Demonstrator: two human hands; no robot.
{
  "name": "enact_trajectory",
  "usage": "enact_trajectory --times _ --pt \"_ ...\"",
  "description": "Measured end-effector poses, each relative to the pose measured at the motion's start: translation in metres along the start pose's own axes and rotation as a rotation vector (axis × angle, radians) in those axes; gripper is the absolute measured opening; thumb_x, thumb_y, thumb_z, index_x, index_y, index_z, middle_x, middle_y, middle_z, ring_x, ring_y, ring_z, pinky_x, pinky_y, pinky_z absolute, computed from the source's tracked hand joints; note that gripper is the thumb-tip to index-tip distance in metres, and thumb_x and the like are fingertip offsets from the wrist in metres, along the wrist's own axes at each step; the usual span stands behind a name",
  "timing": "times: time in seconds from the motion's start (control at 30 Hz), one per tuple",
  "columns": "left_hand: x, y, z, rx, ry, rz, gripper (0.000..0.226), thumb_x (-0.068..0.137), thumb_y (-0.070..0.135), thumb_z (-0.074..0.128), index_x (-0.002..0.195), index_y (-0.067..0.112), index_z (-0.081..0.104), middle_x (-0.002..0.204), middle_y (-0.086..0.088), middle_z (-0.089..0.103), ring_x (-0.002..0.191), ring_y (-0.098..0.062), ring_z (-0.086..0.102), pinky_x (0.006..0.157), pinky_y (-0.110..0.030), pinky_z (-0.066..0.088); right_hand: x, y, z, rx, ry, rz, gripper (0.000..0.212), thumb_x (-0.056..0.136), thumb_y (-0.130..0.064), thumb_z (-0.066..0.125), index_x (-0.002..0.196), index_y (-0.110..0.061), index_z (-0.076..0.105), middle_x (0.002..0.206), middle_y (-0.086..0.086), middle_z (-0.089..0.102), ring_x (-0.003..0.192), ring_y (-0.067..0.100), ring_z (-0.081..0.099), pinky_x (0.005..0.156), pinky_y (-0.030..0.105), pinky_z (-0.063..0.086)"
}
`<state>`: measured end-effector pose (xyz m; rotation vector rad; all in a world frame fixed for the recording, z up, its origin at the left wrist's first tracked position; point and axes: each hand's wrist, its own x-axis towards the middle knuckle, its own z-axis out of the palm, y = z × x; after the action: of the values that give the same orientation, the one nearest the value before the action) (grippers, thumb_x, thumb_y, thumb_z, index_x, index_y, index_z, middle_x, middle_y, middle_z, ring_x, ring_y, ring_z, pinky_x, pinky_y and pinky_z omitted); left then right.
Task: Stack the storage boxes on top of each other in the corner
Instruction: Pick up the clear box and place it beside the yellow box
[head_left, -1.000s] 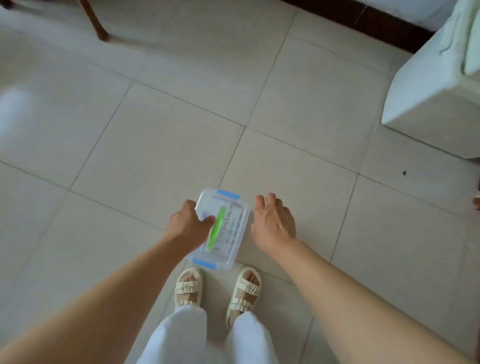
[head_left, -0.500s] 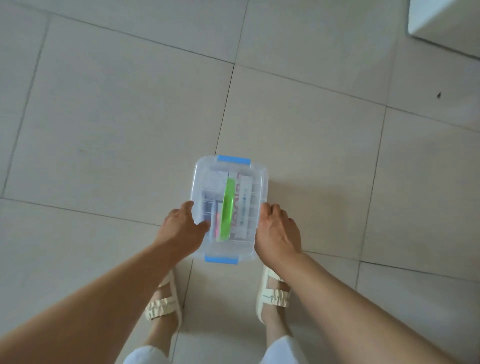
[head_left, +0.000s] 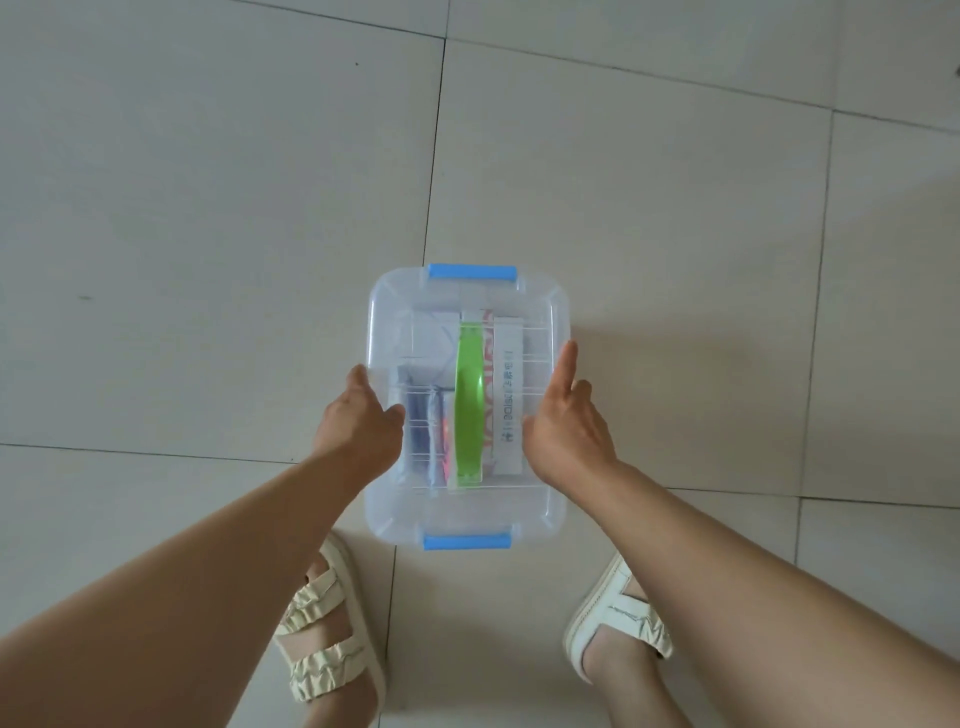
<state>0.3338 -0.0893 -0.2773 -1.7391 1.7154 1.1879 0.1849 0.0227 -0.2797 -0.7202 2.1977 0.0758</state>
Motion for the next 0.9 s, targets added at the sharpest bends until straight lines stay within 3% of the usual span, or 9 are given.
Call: enact_trajectory --times 0.07,0.2,0.37,0.57,0.9 --pt "0.005 0.0 0.001 0.001 0.026 -0.006 0.044 0.091 0.017 0.05 0.133 0.011 0.035 0.116 -0.016 0.059 0.095 -0.03 0.052 0.08 -0.037 0.044 0.001 0.0 0.0 0.038 -0.007 0.01 0.101 0.086 -0.003 0.054 0.143 -0.018 -0.029 0.123 0.017 0.036 0.08 0.024 0.043 0.067 0.032 0.038" --pt "0.005 0.005 -0.001 -0.025 0.054 -0.039 0.041 0.088 0.01 0.051 0.128 0.012 0.039 0.107 -0.016 0.059 0.089 -0.033 0.058 0.078 -0.044 0.055 -0.001 0.002 -0.008 0.051 0.025 0.001 0.102 0.083 0.006 0.052 0.144 -0.02 -0.025 0.121 0.019 0.037 0.089 0.03 0.052 0.072 0.034 0.044" --pt "-0.014 0.018 -0.009 -0.066 0.07 -0.043 0.039 0.088 0.008 0.05 0.125 0.011 0.041 0.101 -0.015 0.057 0.07 -0.022 0.053 0.063 -0.035 0.05 -0.014 0.005 -0.032 0.04 0.034 -0.004 0.099 0.085 0.007 0.05 0.145 -0.02 -0.023 0.124 0.018 0.038 0.099 0.032 0.054 0.08 0.036 0.045" --pt "-0.06 0.063 -0.034 -0.054 0.111 -0.003 0.037 0.088 0.012 0.052 0.124 0.009 0.043 0.102 -0.014 0.056 0.079 -0.028 0.052 0.057 -0.03 0.039 -0.046 0.009 -0.098 0.067 0.053 -0.015 0.097 0.085 0.007 0.049 0.146 -0.02 -0.022 0.127 0.019 0.037 0.102 0.032 0.053 0.084 0.036 0.046" --pt "-0.168 0.194 -0.096 -0.021 0.18 0.135 0.035 0.087 0.015 0.054 0.12 0.009 0.045 0.097 -0.011 0.055 0.078 -0.026 0.052 0.06 -0.03 0.038 -0.124 0.036 -0.264 0.107 0.153 -0.004 0.1 0.084 0.007 0.051 0.145 -0.02 -0.023 0.126 0.018 0.038 0.095 0.028 0.055 0.076 0.033 0.047"
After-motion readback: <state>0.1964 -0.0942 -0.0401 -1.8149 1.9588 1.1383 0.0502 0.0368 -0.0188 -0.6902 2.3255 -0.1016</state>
